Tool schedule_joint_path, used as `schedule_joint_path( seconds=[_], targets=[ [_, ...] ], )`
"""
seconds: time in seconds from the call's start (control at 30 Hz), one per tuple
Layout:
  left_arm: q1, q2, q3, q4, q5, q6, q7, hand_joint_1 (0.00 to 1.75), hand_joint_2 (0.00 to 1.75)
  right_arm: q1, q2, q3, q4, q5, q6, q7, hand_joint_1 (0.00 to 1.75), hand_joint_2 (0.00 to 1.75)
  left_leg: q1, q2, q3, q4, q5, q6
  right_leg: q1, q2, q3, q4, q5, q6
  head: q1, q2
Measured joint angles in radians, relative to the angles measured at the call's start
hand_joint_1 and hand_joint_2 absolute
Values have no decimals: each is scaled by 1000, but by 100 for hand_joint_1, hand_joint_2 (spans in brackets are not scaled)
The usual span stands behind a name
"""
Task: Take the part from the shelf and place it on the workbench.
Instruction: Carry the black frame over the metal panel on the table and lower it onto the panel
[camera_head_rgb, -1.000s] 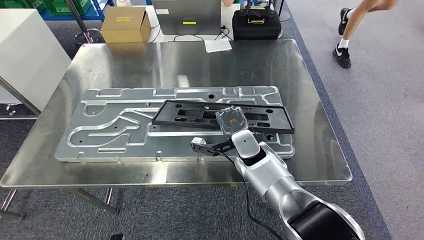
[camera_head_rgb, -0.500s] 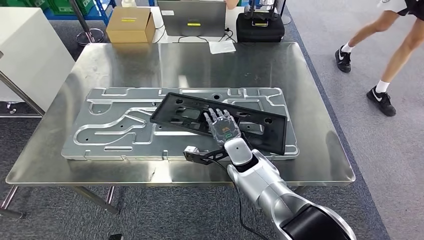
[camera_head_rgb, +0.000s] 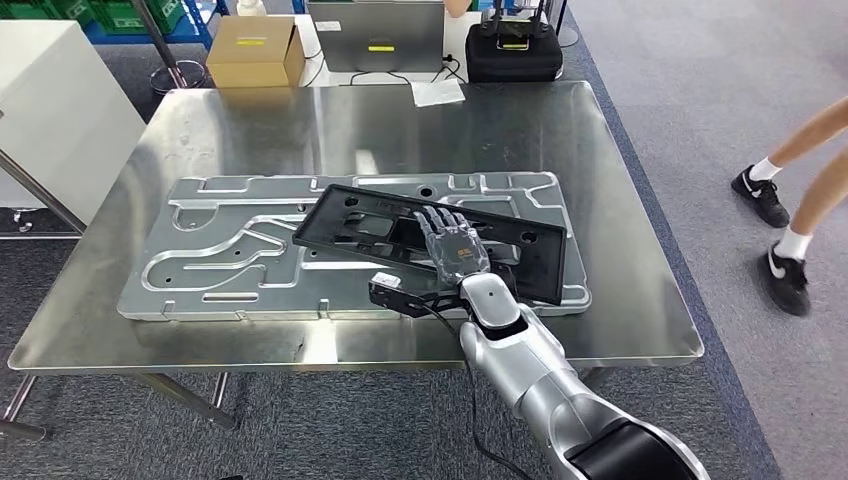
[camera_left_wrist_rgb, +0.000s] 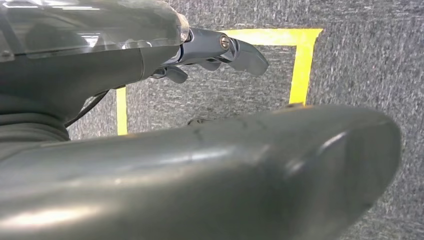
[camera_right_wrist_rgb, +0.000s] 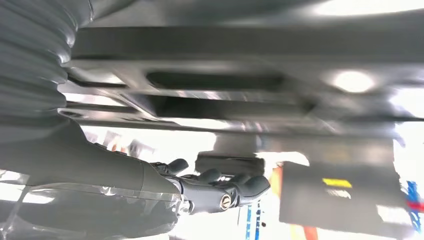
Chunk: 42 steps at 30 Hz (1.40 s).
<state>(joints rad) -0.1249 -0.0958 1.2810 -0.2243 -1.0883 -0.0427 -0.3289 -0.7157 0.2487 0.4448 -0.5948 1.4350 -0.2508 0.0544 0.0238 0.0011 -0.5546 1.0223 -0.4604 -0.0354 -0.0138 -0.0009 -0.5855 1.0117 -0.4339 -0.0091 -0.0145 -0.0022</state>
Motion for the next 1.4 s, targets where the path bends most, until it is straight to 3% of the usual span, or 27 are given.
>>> schedule_joint_path(
  seconds=[0.1, 0.17, 0.27, 0.3, 0.33, 0.37, 0.4, 0.47, 0.53, 0.63, 0.7, 0.8, 0.83, 0.87, 0.9, 0.97, 1.03, 1.1, 1.17, 1.2, 1.3, 1.33, 1.37, 1.4],
  targets=[
    [3, 0, 11, 0, 3, -3, -7, 0, 0, 47, 24, -29, -174, -63, 45, -26, 0, 175, -7, -3, -4, -16, 7, 20, 1, 4, -13, 2, 5, 20, 1, 0],
    [6, 1, 14, 0, 6, -3, -10, 0, 0, 67, 33, -36, -291, -103, 78, -31, 0, 175, -5, -4, -7, -20, 14, 37, -2, 3, -27, 29, -18, 29, 1, 0],
    [8, 2, 20, 0, 7, -3, -11, 0, 0, 89, 39, -37, -446, -161, 120, -31, 0, 175, -7, -4, -12, -22, 19, 51, -2, 2, -106, 201, -112, 34, 2, 0],
    [8, 3, 23, 0, 7, -4, -11, 0, 0, 98, 40, -36, -487, -181, 129, -30, 0, 175, -9, -4, -13, -22, 19, 53, -1, 2, -135, 260, -133, 34, 2, 0],
    [9, 3, 26, 0, 7, -4, -11, 0, 0, 107, 41, -34, -525, -201, 135, -29, 0, 175, -12, -5, -14, -21, 18, 54, 0, 2, -150, 289, -135, 33, 2, 0],
    [10, 4, 28, 0, 7, -4, -11, 0, 0, 115, 42, -31, -561, -222, 138, -30, 0, 175, -14, -5, -13, -20, 18, 54, 1, 2, -146, 279, -117, 29, 2, 0],
    [10, 4, 29, 0, 7, -4, -11, 0, 0, 122, 43, -26, -596, -243, 137, -32, 0, 175, -17, -6, -12, -19, 16, 54, 3, 2, -122, 230, -83, 23, 2, 0],
    [10, 4, 31, 0, 9, -6, -11, 0, 0, 133, 49, -13, -663, -280, 128, -40, 0, 175, -22, -7, -10, -18, 13, 53, 9, 2, -56, 90, -20, 6, 1, 0],
    [9, 3, 34, 0, 17, -8, -12, 0, 0, 151, 55, 3, -726, -315, 101, -55, 0, 175, -24, -7, -13, -16, 12, 47, 16, 1, -22, 16, -1, -3, 1, 0],
    [10, 7, 48, 0, 41, -17, -12, 0, 0, 197, 62, 30, -823, -388, 6, -98, 0, 175, -23, -7, -15, -14, 10, 32, 15, 0, -20, 3, 5, -10, 1, 0],
    [10, 12, 62, 0, 67, -25, -12, 0, 0, 227, 68, 53, -881, -464, -72, -143, 0, 175, -22, -7, -31, 31, -32, 22, 7, -4, -19, -7, 13, -18, -1, 0],
    [11, 15, 100, 0, 134, -23, -7, 0, 0, 279, 73, 97, -933, -613, -150, -238, 0, 175, -13, -6, -98, 216, -136, 7, 7, -7, -27, -7, 18, -23, -4, 0],
    [12, 16, 118, 0, 155, -21, -6, 0, 0, 302, 73, 114, -944, -659, -170, -269, 0, 175, -10, -6, -110, 256, -151, 3, 6, -7, -31, -5, 20, -22, -4, 0],
    [13, 16, 134, 0, 173, -18, -5, 0, 0, 330, 68, 129, -957, -700, -189, -296, 0, 175, -8, -6, -103, 257, -145, 0, 5, -7, -34, -3, 23, -21, -4, 0],
    [14, 17, 150, 0, 188, -14, -5, 0, 0, 361, 60, 140, -973, -737, -202, -319, 0, 175, -5, -6, -76, 214, -122, -3, 4, -7, -38, 0, 25, -18, -4, 0],
    [16, 17, 177, 0, 212, -3, -7, 0, 0, 428, 40, 147, -1015, -822, -205, -366, 0, 175, -2, -8, 5, 71, -69, -5, 0, -8, -48, 9, 29, -9, -4, 0],
    [18, 15, 201, 0, 231, 8, -11, 0, 0, 489, 23, 145, -1059, -905, -182, -411, 0, 87, -5, -11, 42, -11, -45, 3, 1, -7, -57, 16, 36, 3, -4, 0],
    [21, 13, 221, 0, 246, 16, -18, 0, 0, 550, 10, 134, -1097, -961, -150, -456, 0, 0, -11, -13, 34, -14, -35, 18, 2, -4, -60, 12, 47, 18, -3, 0],
    [21, 9, 237, 0, 262, 23, -25, 0, 0, 615, 0, 110, -1129, -993, -124, -500, 0, 0, -10, -10, 26, -15, -20, 37, -1, -2, -65, 19, 36, 33, -2, 0],
    [21, 7, 242, 0, 270, 27, -29, 0, 0, 648, -4, 96, -1142, -1000, -116, -519, 0, 0, -9, -8, 19, -17, -11, 47, -2, -2, -75, 41, 7, 38, -2, 0],
    [24, 1, 255, 0, 290, 35, -39, 0, 0, 738, -17, 58, -1172, -1005, -108, -570, 0, 0, -11, -5, -15, -17, 17, 61, -2, 0, -128, 212, -135, 45, -1, 0],
    [26, -1, 258, 0, 294, 37, -40, 0, 0, 763, -19, 47, -1179, -1003, -107, -580, 0, 0, -13, -4, -29, -16, 27, 61, -2, 0, -136, 265, -161, 45, -1, 0],
    [28, -4, 260, 0, 297, 38, -41, 0, 0, 783, -21, 37, -1184, -1001, -107, -586, 0, 0, -15, -2, -43, -14, 35, 61, -1, 0, -130, 291, -164, 44, -2, 0],
    [29, -7, 262, 0, 299, 38, -42, 0, 0, 800, -22, 27, -1190, -998, -107, -591, 0, 0, -17, -1, -56, -12, 44, 61, 0, 0, -105, 281, -147, 41, -2, 0]
  ],
)
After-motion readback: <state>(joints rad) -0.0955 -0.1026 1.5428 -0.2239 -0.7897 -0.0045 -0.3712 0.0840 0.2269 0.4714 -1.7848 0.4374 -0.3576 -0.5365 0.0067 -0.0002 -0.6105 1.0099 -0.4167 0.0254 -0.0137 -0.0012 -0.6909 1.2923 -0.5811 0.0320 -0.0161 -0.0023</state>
